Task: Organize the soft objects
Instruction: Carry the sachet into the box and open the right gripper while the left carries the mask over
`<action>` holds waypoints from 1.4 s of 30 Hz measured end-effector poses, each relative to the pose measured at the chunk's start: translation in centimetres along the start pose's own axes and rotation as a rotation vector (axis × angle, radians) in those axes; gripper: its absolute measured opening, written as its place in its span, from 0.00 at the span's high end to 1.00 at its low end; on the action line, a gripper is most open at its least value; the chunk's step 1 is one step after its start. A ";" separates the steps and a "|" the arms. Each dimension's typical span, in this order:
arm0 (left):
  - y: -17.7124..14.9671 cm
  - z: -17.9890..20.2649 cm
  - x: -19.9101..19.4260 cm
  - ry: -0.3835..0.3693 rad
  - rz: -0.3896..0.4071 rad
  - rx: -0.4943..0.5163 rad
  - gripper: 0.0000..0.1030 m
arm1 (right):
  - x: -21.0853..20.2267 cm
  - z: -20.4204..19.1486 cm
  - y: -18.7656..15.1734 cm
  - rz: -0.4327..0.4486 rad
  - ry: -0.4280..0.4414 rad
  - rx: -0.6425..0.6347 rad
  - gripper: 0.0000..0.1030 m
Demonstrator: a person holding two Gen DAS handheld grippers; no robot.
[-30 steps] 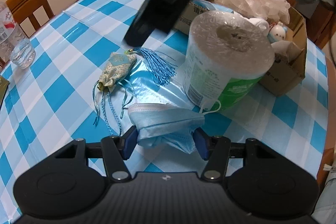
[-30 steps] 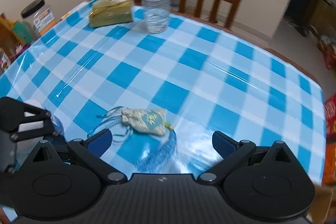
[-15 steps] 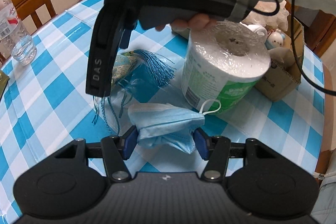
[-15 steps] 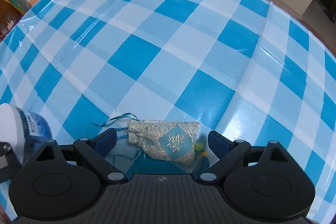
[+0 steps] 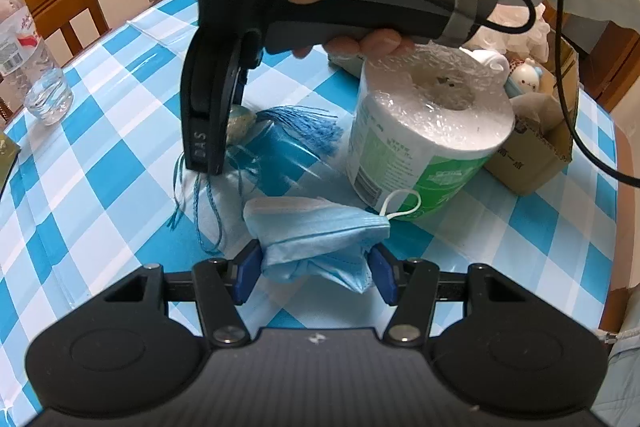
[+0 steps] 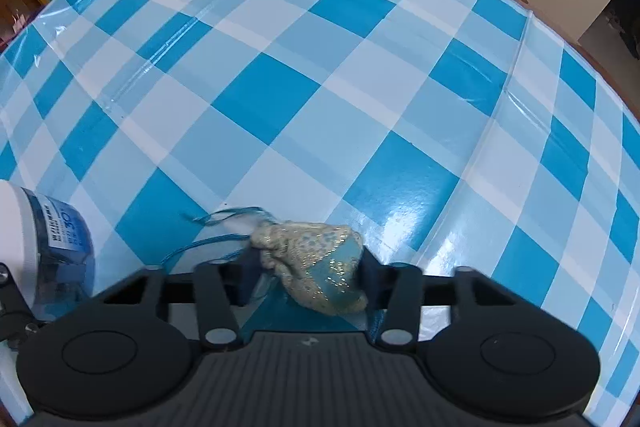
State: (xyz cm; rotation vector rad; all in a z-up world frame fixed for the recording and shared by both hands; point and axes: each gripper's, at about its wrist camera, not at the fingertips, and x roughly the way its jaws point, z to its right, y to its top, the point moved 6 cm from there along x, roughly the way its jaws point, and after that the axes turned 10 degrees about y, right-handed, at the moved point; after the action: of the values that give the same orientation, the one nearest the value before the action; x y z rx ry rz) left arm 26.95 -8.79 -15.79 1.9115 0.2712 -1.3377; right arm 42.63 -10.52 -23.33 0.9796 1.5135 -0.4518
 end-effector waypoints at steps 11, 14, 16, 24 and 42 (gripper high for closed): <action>0.0 -0.2 -2.0 0.030 0.012 -0.005 0.46 | -3.5 -1.0 0.1 0.062 0.005 -0.006 0.53; -0.1 -0.1 -3.3 0.044 0.019 -0.007 0.47 | -5.5 -1.7 0.2 0.101 0.001 -0.014 0.53; -0.2 0.1 -4.3 0.052 0.025 -0.005 0.47 | -7.1 -2.4 0.2 0.130 0.002 -0.021 0.53; -0.1 1.6 -8.2 0.069 0.075 0.015 0.47 | -13.8 -5.0 -1.3 0.220 -0.015 -0.050 0.53; 2.4 9.6 -13.1 -0.036 0.207 0.182 0.47 | -24.8 -3.4 -16.7 0.283 -0.190 0.176 0.53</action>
State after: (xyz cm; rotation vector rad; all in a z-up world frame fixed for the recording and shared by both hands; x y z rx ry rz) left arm 15.90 -13.82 -4.69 2.0011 -0.0677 -1.2917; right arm 25.59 -25.32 -3.40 1.2328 1.1578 -0.4651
